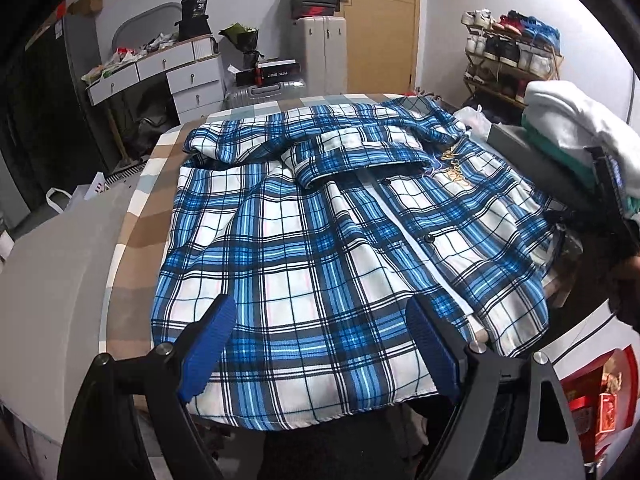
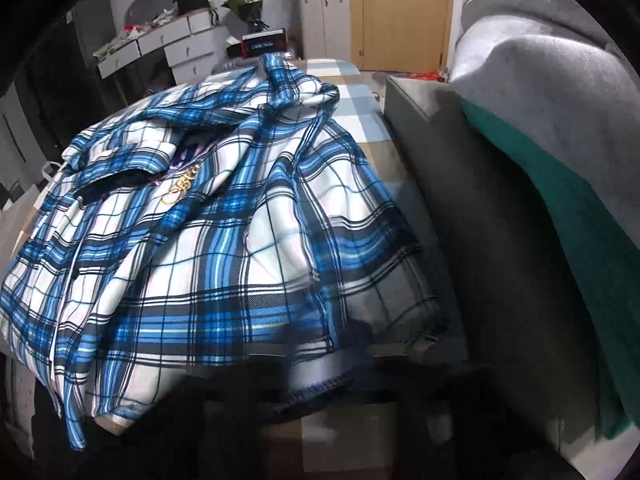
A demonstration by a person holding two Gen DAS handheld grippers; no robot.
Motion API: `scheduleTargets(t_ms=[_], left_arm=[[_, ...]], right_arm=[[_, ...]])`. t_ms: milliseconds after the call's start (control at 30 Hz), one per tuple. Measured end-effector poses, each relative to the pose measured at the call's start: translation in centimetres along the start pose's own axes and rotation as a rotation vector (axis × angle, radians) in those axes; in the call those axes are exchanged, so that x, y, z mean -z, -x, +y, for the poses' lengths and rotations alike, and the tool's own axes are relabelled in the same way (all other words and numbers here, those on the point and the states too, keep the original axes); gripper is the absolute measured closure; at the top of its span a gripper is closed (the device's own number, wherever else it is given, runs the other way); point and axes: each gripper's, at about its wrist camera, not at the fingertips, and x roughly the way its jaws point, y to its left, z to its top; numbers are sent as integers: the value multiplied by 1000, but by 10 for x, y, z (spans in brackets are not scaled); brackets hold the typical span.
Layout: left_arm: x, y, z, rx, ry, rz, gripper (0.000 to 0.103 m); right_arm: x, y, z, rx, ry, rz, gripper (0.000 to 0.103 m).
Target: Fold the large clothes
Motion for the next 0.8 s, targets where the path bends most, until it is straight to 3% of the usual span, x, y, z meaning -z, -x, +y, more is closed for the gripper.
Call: scheduleTargets(t_ms=[200, 300, 433, 500, 633, 667, 733, 767, 800], left_arm=[[2, -9, 5, 2, 21, 31, 19], [1, -10, 13, 2, 41, 37, 19], [-1, -9, 26, -36, 59, 50, 19], [1, -10, 34, -58, 70, 67, 19], [6, -4, 52, -92, 91, 78, 19], [8, -1, 58, -94, 102, 81, 19], [11, 2, 72, -109, 127, 88, 19], [13, 5, 79, -121, 142, 89, 19], [14, 7, 86, -133, 159, 94, 19]], right_arm=[[21, 49, 18, 96, 51, -100, 102], [33, 77, 15, 141, 11, -134, 101], [46, 78, -5, 164, -97, -68, 101], [54, 69, -11, 185, -108, -10, 101], [62, 72, -8, 153, -92, -2, 98], [62, 76, -7, 166, -78, -14, 93], [61, 85, -6, 157, -53, -51, 61], [62, 91, -5, 133, -42, -86, 37], [59, 93, -1, 126, -34, -107, 31]])
